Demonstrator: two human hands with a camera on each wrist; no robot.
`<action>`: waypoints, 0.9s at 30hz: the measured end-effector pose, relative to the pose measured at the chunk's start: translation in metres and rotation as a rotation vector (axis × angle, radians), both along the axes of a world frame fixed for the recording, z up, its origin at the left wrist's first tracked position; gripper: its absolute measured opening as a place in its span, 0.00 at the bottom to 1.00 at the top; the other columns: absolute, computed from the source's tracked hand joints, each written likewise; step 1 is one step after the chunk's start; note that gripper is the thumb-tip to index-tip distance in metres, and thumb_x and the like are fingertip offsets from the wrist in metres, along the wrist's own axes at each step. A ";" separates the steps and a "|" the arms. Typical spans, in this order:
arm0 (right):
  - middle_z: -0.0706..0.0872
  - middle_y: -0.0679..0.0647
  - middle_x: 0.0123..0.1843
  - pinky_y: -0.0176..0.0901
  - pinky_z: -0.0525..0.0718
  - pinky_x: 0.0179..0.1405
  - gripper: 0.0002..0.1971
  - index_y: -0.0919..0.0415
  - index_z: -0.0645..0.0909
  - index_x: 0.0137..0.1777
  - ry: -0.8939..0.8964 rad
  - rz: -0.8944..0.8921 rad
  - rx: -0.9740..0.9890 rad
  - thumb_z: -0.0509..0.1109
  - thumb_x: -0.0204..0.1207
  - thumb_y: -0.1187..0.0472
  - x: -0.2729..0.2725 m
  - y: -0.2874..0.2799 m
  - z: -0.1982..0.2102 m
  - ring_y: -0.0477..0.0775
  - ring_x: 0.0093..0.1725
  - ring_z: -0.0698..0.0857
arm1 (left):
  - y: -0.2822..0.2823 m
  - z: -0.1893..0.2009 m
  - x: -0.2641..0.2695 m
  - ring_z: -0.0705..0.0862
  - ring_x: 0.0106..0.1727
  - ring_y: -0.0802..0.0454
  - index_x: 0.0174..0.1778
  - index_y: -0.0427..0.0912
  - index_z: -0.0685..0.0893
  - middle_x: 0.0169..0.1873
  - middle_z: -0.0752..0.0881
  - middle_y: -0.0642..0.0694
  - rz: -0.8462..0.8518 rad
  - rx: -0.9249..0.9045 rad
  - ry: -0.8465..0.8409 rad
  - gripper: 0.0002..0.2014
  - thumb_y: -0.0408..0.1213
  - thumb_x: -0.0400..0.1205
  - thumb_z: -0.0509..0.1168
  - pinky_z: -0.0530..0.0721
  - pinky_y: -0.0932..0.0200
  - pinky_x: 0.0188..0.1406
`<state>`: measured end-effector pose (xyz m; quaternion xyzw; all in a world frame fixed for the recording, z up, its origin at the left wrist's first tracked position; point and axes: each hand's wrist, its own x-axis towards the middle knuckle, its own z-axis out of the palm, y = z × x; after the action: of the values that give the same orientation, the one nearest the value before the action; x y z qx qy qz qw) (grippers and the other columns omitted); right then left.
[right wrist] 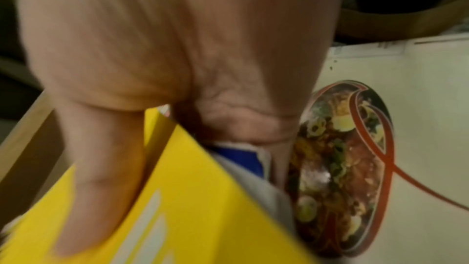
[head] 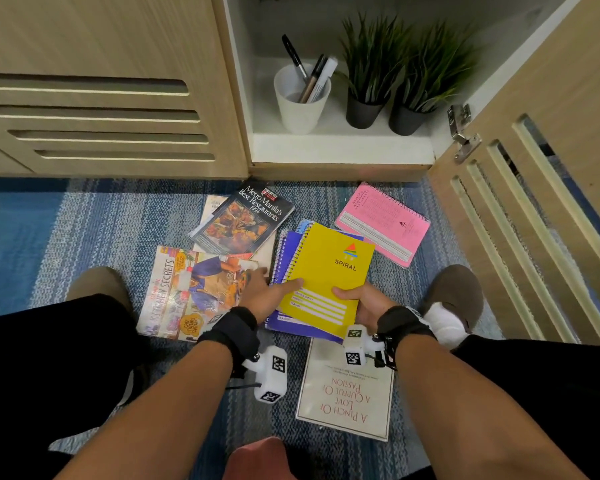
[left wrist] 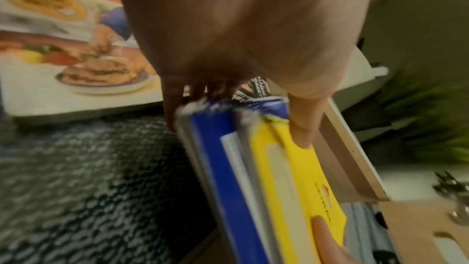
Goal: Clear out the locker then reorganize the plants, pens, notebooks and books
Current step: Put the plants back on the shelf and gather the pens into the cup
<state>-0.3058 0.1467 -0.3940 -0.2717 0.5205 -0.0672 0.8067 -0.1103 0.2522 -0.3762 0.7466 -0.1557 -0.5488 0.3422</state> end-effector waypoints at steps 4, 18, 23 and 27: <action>0.94 0.55 0.45 0.46 0.91 0.32 0.10 0.60 0.82 0.60 -0.026 0.088 0.034 0.65 0.83 0.69 0.000 -0.005 0.016 0.54 0.40 0.93 | 0.004 -0.004 0.003 0.91 0.55 0.41 0.66 0.42 0.84 0.56 0.92 0.43 0.053 -0.054 0.326 0.24 0.37 0.74 0.79 0.87 0.41 0.61; 0.76 0.54 0.62 0.66 0.81 0.66 0.25 0.54 0.79 0.63 0.733 -0.031 -0.255 0.74 0.67 0.46 -0.043 -0.125 -0.036 0.66 0.57 0.79 | 0.023 -0.039 -0.006 0.83 0.57 0.37 0.74 0.36 0.61 0.62 0.80 0.36 0.092 0.161 0.252 0.30 0.22 0.78 0.66 0.86 0.47 0.51; 0.77 0.55 0.27 0.34 0.75 0.18 0.10 0.60 0.79 0.45 0.618 -0.063 -0.219 0.71 0.78 0.54 -0.031 -0.122 -0.023 0.55 0.22 0.75 | 0.022 -0.037 -0.005 0.82 0.50 0.41 0.78 0.32 0.61 0.61 0.79 0.36 0.036 0.154 0.194 0.26 0.21 0.83 0.60 0.85 0.56 0.37; 0.75 0.52 0.12 0.28 0.68 0.09 0.14 0.60 0.75 0.34 0.583 -0.096 -0.266 0.71 0.79 0.58 -0.019 -0.111 -0.021 0.50 0.09 0.72 | 0.022 -0.038 -0.010 0.76 0.53 0.44 0.80 0.30 0.56 0.53 0.75 0.40 -0.038 0.241 0.067 0.33 0.16 0.79 0.59 0.82 0.50 0.43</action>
<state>-0.3246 0.0361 -0.4152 -0.3576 0.7286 -0.0920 0.5769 -0.1200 0.2743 -0.4143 0.7606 -0.0913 -0.5946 0.2443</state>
